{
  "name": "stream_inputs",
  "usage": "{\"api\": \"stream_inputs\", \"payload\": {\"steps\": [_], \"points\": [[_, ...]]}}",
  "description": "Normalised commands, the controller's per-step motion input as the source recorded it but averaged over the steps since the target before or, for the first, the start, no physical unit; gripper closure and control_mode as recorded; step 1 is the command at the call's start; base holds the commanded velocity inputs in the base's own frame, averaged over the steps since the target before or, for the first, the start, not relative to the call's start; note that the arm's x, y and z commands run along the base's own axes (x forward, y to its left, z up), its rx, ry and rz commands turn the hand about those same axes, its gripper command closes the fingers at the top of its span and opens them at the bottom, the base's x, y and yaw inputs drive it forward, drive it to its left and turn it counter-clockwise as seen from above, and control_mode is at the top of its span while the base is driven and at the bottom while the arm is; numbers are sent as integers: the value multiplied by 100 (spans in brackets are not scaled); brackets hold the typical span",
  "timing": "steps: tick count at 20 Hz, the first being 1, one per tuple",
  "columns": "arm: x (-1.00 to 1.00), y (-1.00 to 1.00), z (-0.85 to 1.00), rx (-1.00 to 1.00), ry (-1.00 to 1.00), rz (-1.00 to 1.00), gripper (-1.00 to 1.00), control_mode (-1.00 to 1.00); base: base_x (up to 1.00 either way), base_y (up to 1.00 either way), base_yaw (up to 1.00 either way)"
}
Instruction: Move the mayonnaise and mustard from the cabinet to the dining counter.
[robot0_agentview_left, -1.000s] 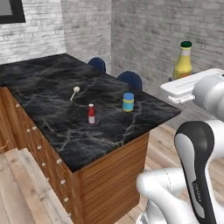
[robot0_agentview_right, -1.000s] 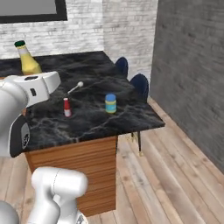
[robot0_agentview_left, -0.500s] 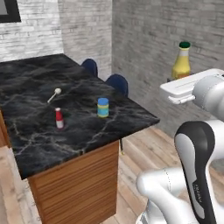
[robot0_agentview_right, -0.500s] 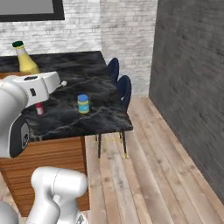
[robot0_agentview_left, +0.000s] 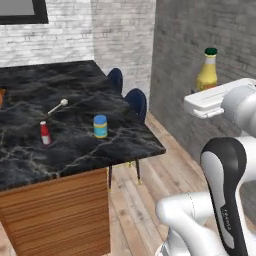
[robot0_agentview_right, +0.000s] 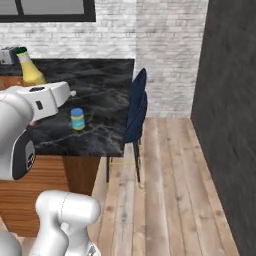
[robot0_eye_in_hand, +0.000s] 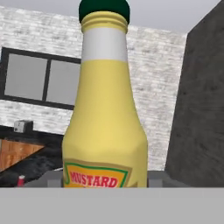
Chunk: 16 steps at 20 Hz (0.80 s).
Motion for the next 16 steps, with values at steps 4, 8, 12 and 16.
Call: {"api": "stream_inputs", "payload": {"steps": [4,8,12,16], "points": [[0,0,0,0,0,0,100,100,30,-59,64],[0,0,0,0,0,0,100,100,27,-62,60],[0,0,0,0,0,0,100,100,20,-94,50],[0,0,0,0,0,0,100,100,9,-100,46]]}}
